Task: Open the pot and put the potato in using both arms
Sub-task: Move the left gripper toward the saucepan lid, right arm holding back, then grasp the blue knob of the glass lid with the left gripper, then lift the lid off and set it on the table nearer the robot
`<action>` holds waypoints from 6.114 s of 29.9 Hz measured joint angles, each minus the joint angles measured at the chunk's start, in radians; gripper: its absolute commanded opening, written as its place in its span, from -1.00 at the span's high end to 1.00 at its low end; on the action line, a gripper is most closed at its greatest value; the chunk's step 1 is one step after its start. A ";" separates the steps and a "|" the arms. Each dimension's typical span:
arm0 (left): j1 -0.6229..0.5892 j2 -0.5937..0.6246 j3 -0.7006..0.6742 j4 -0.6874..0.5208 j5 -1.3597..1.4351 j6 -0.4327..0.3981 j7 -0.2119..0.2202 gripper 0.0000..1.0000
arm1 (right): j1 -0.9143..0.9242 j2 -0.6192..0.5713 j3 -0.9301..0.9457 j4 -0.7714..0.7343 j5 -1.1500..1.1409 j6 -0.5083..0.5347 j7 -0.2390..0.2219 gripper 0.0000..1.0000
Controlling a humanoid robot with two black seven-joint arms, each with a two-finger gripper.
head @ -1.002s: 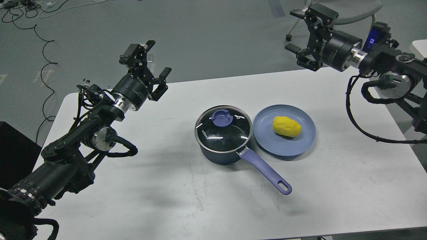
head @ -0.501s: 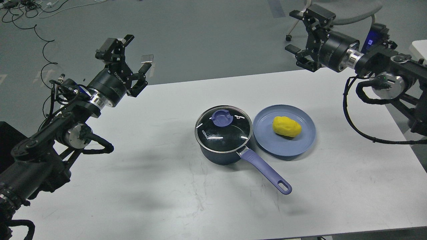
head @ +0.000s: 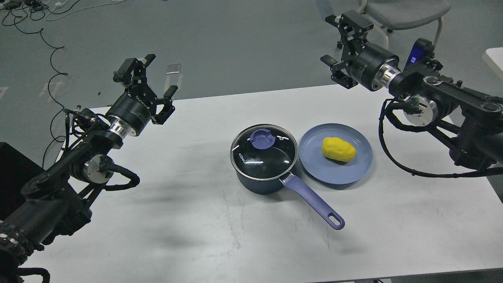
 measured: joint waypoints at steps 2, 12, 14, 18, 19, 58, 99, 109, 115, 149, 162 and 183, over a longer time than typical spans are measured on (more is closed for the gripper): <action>0.000 -0.005 -0.006 0.001 0.000 0.006 0.000 -0.96 | -0.008 -0.003 -0.001 0.003 0.000 -0.001 0.000 -1.00; 0.004 -0.009 -0.017 0.002 0.000 0.029 -0.002 -0.96 | -0.065 -0.015 -0.001 0.054 0.000 -0.001 0.002 -1.00; 0.005 -0.007 -0.017 0.001 0.000 0.028 -0.002 -0.96 | -0.067 -0.016 0.000 0.056 0.001 -0.001 0.002 -1.00; 0.008 0.002 -0.017 -0.009 0.000 0.023 -0.002 -0.96 | -0.069 -0.016 0.001 0.065 0.001 0.000 0.001 -1.00; 0.010 0.004 -0.017 -0.010 0.000 0.022 -0.002 -0.96 | -0.069 -0.016 0.001 0.065 0.001 0.000 0.001 -1.00; -0.012 0.040 0.111 -0.342 0.768 0.394 -0.045 -0.96 | -0.216 -0.200 0.154 0.077 0.003 0.015 0.008 -1.00; -0.212 -0.133 0.561 -0.078 1.668 0.630 -0.106 -0.96 | -0.232 -0.221 0.167 0.037 0.003 0.000 0.002 -1.00; -0.209 -0.155 0.566 -0.030 1.668 0.664 -0.107 -0.95 | -0.232 -0.227 0.167 0.037 0.003 0.002 0.002 -1.00; -0.206 -0.156 0.599 -0.028 1.668 0.674 -0.107 -0.95 | -0.232 -0.230 0.167 0.037 0.003 0.001 0.002 -1.00; -0.197 -0.171 0.623 0.026 1.665 0.704 -0.123 0.38 | -0.235 -0.232 0.162 0.030 0.003 0.001 0.001 -1.00; -0.190 -0.168 0.623 0.025 1.665 0.702 -0.130 0.44 | -0.243 -0.232 0.159 0.028 0.002 0.000 0.001 -1.00; -0.262 -0.050 0.620 -0.096 1.657 0.703 -0.130 0.44 | -0.243 -0.230 0.159 0.015 0.003 0.001 0.002 -1.00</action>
